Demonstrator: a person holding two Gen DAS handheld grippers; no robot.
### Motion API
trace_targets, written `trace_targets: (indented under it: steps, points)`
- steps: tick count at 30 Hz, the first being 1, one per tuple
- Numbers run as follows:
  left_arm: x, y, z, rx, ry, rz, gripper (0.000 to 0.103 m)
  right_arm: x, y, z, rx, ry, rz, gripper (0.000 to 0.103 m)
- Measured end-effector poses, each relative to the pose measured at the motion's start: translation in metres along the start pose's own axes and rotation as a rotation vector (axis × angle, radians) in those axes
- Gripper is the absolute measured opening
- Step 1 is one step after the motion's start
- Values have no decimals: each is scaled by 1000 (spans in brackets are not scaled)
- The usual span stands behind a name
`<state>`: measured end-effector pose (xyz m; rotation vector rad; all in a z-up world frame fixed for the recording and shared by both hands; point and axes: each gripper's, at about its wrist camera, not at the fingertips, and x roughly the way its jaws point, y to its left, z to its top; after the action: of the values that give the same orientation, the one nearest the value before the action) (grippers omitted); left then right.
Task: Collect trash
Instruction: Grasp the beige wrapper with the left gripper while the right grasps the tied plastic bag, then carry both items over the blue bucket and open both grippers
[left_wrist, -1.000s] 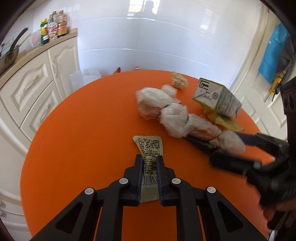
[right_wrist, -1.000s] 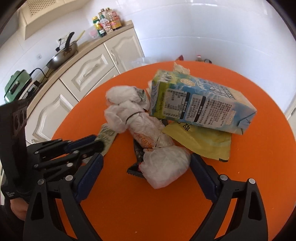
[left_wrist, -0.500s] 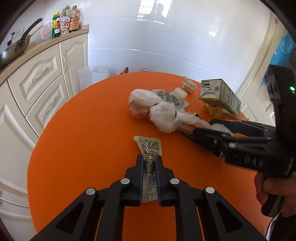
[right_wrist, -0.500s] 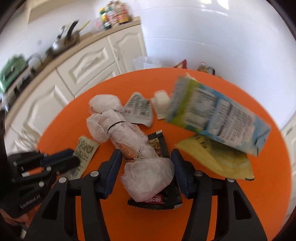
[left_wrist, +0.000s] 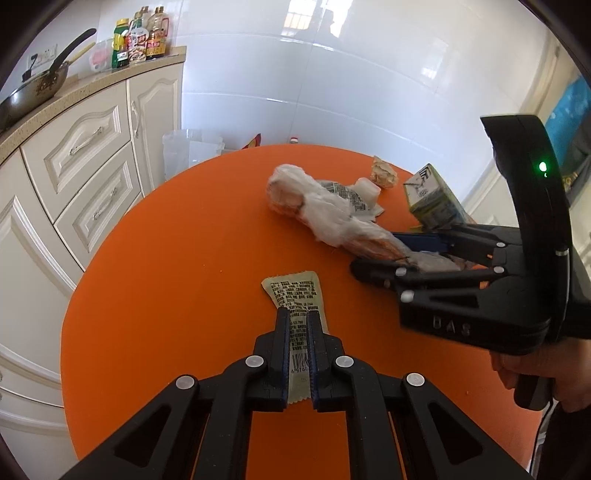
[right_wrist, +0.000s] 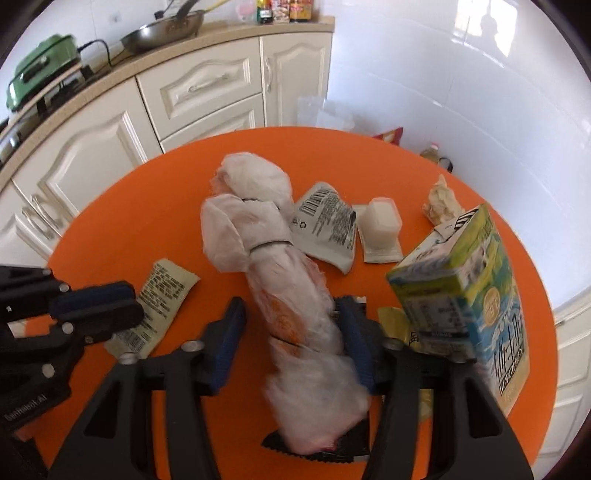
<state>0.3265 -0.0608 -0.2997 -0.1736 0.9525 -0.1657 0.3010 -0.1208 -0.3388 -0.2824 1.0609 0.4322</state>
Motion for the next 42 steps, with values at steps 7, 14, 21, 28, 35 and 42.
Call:
trace_targets:
  steps: [7, 14, 21, 28, 35, 42]
  points:
    - [3, -13, 1, 49, 33, 5, 48, -15, -5, -16, 91, -1, 59, 35]
    - [17, -26, 7, 96, -20, 73, 15, -25, -15, -29, 218, -22, 113, 33]
    - [4, -18, -4, 68, 5, -41, 9, -49, -27, -48, 357, -88, 173, 32]
    - [-27, -22, -6, 86, -40, -70, 9, -85, -27, -69, 408, -151, 167, 32]
    - [-82, -45, -10, 149, -139, -99, 9, -131, -34, -94, 465, -228, 113, 32]
    - [-126, -89, -25, 246, -204, -164, 9, -187, -51, -134, 538, -310, 21, 32]
